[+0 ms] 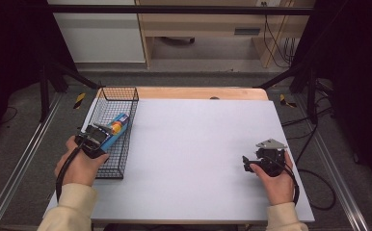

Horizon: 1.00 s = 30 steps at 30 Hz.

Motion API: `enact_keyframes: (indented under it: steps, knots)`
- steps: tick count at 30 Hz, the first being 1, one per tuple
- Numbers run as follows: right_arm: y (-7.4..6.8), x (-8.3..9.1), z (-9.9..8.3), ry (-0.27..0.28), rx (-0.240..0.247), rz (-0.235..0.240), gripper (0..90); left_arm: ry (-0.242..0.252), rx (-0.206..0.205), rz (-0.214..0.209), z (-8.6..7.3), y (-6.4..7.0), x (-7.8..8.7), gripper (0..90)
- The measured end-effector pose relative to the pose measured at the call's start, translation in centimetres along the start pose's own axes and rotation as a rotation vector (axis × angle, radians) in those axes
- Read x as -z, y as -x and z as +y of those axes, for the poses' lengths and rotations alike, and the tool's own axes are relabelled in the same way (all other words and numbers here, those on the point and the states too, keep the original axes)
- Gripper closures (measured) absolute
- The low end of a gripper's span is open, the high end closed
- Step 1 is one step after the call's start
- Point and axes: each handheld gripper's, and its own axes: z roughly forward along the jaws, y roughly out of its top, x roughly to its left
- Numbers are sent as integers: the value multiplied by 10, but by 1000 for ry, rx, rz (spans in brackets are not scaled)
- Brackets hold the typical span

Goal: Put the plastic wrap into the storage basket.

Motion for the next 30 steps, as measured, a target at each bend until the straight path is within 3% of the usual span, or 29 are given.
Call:
enact_keyframes:
  steps: [12, 20, 23, 24, 25, 26, 29, 30]
  knots:
    - [-1, -1, 0, -4, 2, 6, 83, 9, -11, 8, 0, 1, 0, 302]
    - [0, 0, -1, -3, 4, 5, 83, 93, -1, 31, -7, 3, 10, 201]
    - [0, 0, -1, -3, 5, 4, 82, 140, 18, 43, -13, 3, 17, 148]
    - [0, 0, -1, -3, 5, 0, 82, 176, 27, 44, -15, 3, 23, 122]
    - [0, 0, -1, -3, 6, 1, 82, 176, 27, 44, -15, 3, 23, 115]
    - [0, 0, -1, -4, 7, 1, 82, 216, 32, 35, -16, 5, 29, 108]
    - [0, 1, 0, 0, 8, -4, 80, 253, 39, 11, -17, 6, 36, 97]
    - [0, 1, 0, 6, 9, -5, 78, 305, 47, -15, -18, 7, 42, 90]
